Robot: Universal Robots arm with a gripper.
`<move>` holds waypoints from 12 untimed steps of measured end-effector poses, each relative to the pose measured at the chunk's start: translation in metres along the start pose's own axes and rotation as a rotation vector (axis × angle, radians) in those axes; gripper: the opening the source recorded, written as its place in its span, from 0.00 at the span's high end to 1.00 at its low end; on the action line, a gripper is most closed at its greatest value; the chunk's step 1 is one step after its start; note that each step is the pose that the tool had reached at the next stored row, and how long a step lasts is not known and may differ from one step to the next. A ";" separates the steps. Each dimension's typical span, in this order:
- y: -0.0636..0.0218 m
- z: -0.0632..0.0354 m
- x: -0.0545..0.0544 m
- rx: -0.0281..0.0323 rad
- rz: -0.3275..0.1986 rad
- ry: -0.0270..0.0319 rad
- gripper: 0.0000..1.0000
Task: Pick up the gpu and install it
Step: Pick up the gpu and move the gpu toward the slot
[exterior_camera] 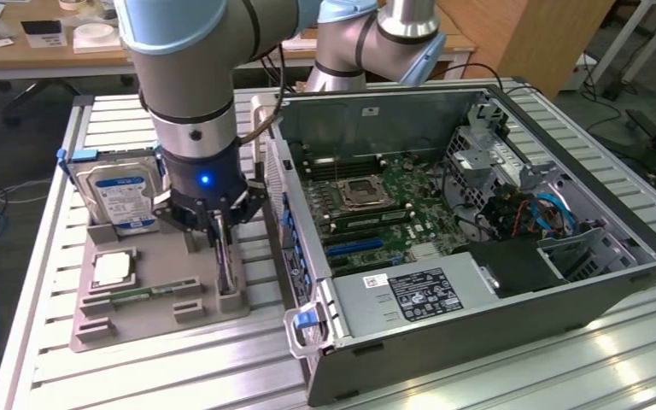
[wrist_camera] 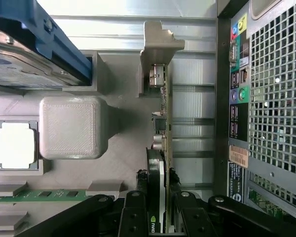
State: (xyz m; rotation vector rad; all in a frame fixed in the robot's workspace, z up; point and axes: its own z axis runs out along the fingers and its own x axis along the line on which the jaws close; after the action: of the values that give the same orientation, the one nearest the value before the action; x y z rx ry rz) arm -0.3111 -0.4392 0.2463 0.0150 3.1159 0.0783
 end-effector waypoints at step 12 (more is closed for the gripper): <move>0.0037 -0.0730 -0.002 0.0001 0.000 0.0000 0.73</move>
State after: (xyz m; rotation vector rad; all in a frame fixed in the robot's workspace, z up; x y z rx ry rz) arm -0.3111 -0.4391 0.3194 0.0148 3.1159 0.0782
